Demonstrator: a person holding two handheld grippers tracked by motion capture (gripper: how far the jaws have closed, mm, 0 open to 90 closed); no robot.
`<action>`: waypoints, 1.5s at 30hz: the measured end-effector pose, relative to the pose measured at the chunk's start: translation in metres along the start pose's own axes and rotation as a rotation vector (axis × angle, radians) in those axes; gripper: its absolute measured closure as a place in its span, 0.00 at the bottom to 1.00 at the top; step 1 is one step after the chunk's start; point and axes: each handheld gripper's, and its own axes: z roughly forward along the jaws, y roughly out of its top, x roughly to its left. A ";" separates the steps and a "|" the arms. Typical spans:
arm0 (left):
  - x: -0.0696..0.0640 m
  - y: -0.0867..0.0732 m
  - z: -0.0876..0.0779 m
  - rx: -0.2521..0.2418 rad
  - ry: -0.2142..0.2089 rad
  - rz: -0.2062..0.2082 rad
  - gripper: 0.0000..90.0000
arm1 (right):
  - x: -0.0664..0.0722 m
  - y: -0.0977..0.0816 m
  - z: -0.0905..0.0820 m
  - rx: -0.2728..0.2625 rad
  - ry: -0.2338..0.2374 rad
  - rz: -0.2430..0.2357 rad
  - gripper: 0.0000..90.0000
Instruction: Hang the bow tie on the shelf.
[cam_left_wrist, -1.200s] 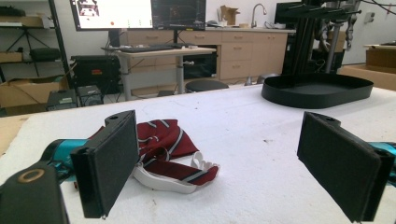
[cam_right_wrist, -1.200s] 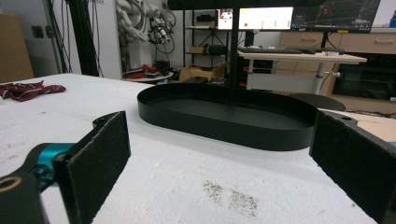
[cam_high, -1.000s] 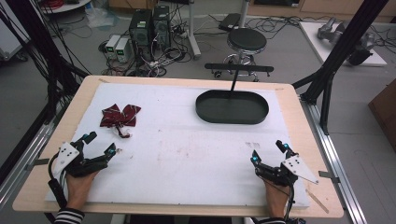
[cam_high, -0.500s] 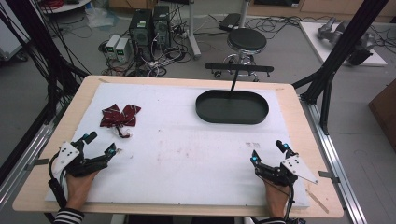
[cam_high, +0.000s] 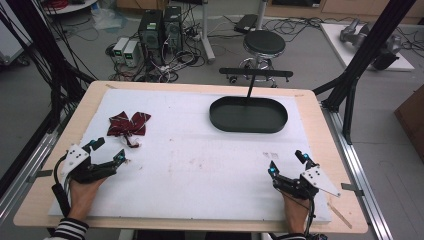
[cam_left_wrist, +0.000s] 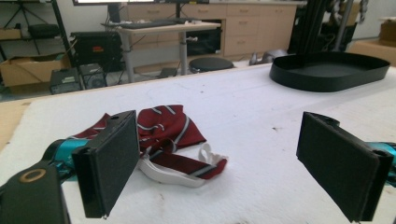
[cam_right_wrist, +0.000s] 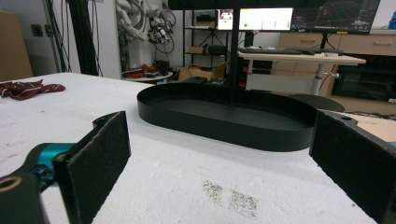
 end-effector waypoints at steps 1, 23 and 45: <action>0.001 0.004 0.001 0.012 0.004 0.002 0.15 | 0.000 0.000 0.000 0.000 -0.001 0.001 0.05; 0.030 0.045 0.049 0.442 0.030 0.017 0.21 | 0.001 0.000 0.000 0.004 0.002 0.000 0.05; 0.042 0.047 0.080 0.741 0.069 -0.122 0.33 | 0.001 0.000 0.000 0.005 0.003 -0.002 0.05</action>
